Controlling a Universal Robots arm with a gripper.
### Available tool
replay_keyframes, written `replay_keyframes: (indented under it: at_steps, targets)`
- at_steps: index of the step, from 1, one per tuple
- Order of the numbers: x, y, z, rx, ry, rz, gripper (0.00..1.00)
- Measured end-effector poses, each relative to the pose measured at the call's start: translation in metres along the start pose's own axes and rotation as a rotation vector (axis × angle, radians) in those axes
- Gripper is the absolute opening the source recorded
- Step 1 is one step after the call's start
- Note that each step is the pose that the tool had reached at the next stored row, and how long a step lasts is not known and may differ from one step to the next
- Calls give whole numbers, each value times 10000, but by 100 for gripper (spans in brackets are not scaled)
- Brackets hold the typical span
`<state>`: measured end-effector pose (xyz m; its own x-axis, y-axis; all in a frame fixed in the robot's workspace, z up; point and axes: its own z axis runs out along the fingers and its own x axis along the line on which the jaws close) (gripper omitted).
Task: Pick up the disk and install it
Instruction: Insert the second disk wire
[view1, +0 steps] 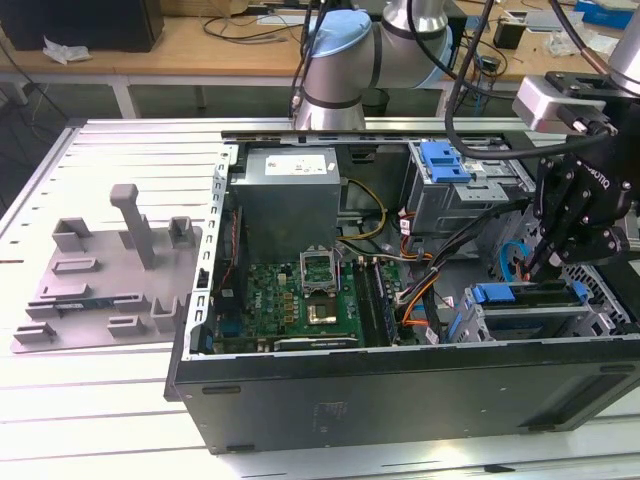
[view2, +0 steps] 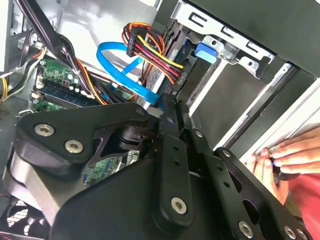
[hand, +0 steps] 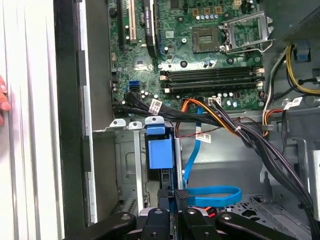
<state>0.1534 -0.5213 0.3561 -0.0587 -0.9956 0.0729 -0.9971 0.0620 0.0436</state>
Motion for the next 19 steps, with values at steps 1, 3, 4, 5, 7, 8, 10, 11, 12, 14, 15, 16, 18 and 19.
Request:
replay_keyframes:
  at_steps: [1, 3, 4, 5, 7, 8, 10, 11, 12, 14, 15, 16, 18, 19]
  targets:
    - [0, 0, 2, 10, 7, -130, 16]
    - [0, 1, 5, 20, 13, -255, 16]
    - [0, 1, 6, 22, 15, -284, 16]
    - [-1, 1, 7, 26, 15, -303, 16]
    - [-1, 1, 10, 29, 16, -323, 16]
    - [-1, 1, 11, 30, 16, -329, 16]
    - [-1, 1, 13, 32, 15, -344, 16]
    - [-1, 1, 14, 33, 16, -352, 16]
    - [-1, 1, 15, 34, 17, -358, 16]
    - [-1, 1, 17, 34, 17, -369, 16]
    - [-2, -3, 23, 36, 19, -394, 16]
    - [-2, -7, 25, 36, 17, -395, 16]
    - [-2, -8, 27, 36, 18, -394, 16]
    - [-3, -8, 29, 36, 18, -395, 16]
